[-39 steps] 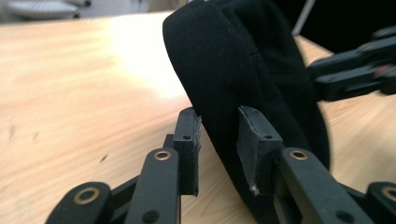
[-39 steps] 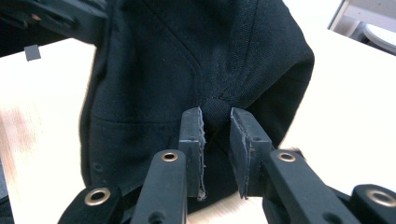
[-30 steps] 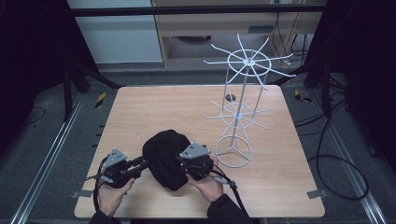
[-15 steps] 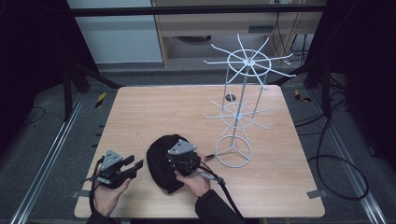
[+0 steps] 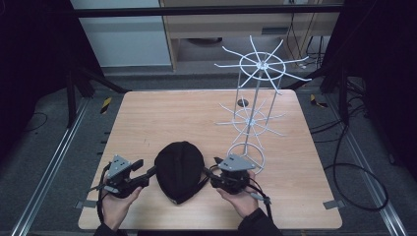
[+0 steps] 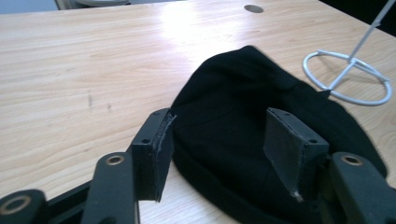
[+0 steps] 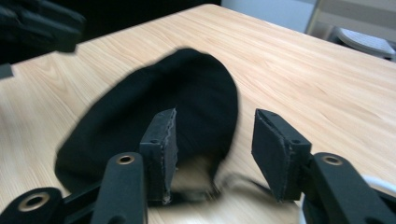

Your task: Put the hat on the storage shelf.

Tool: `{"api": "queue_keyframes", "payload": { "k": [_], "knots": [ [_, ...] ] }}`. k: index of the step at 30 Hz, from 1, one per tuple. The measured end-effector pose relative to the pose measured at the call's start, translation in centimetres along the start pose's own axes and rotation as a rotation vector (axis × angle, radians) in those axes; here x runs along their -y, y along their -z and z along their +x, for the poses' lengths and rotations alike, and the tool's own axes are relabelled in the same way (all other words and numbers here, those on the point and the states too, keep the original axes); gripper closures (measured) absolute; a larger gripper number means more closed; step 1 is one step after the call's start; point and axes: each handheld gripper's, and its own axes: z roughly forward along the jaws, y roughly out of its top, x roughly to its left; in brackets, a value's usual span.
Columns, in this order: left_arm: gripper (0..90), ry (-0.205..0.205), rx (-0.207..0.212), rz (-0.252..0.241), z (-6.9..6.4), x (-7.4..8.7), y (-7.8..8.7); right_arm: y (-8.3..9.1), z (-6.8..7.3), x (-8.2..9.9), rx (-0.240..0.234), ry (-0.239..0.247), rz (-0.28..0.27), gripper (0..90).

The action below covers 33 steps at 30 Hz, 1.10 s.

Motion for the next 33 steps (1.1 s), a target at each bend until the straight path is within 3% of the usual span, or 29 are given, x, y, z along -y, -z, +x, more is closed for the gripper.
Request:
{"api": "queue_keyframes", "payload": {
  "k": [6,13,17,23,33],
  "knots": [
    [39.2,-0.007,0.018,0.010,-1.3,-1.0,-0.8,3.4,-2.9,2.9,0.064,-0.045,0.005,42.0],
    [37.6,-0.035,0.029,0.037,-2.9,-2.0,-2.2,6.1,-6.0,5.1,0.156,-0.100,0.006,37.0],
    [36.8,-0.032,0.036,0.061,-3.8,-2.3,-3.5,6.9,-7.5,5.8,0.201,-0.119,0.003,34.5],
    [36.7,-0.029,0.036,0.095,-4.7,-2.6,-5.5,7.3,-8.9,6.6,0.251,-0.103,0.031,32.2],
    [36.2,-0.020,0.021,0.172,-4.8,-1.9,-7.8,7.7,-10.4,7.5,0.280,-0.134,0.060,30.4]
  ]
}}
